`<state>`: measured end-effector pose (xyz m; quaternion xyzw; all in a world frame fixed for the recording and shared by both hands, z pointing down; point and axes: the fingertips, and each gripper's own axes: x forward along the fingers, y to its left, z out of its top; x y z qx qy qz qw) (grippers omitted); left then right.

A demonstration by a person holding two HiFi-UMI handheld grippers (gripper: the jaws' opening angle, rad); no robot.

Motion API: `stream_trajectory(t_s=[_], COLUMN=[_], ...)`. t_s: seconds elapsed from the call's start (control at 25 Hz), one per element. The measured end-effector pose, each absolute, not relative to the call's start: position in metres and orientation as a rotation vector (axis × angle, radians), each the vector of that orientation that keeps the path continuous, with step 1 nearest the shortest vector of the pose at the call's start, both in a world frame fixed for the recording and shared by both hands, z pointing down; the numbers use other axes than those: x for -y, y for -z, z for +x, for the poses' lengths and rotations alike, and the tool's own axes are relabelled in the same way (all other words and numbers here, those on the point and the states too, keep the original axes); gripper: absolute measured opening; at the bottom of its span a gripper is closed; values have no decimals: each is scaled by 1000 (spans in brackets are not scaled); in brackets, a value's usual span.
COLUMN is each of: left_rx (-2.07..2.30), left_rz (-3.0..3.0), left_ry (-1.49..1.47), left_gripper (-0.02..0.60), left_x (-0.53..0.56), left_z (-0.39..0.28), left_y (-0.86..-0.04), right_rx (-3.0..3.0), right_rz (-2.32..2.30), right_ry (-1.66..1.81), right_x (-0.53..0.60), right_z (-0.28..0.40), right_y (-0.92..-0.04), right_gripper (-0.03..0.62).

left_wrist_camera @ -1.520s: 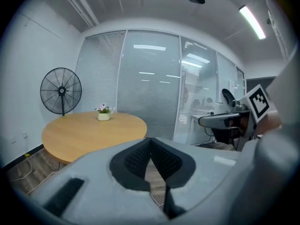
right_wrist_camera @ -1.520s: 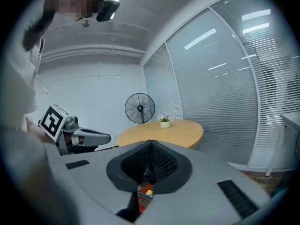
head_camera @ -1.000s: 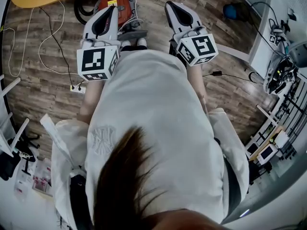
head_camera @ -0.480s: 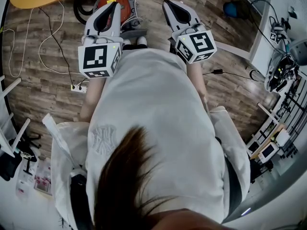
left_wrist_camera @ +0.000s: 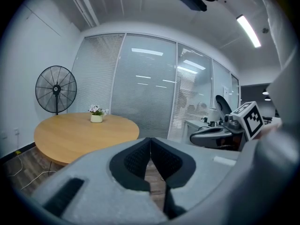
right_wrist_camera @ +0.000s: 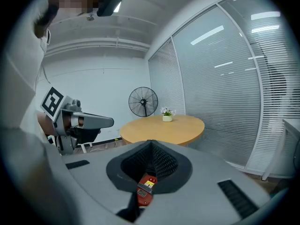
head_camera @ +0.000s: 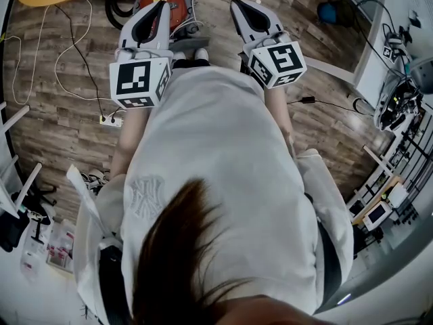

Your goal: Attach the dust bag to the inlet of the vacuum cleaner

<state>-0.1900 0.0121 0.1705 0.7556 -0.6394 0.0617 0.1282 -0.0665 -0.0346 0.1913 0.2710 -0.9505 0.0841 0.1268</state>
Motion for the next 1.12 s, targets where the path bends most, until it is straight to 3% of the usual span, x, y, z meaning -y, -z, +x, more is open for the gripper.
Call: stream_trajectory(t_s=[1.12], left_rx=[1789], left_rz=[2198], left_ry=[-189], left_gripper=[18], left_x=[-30], left_z=[-182], left_y=[-180], right_rx=[2743], right_rz=[838], right_ry=[-274], right_x=[28], right_z=[-53], right_y=[-196], right_gripper=[2])
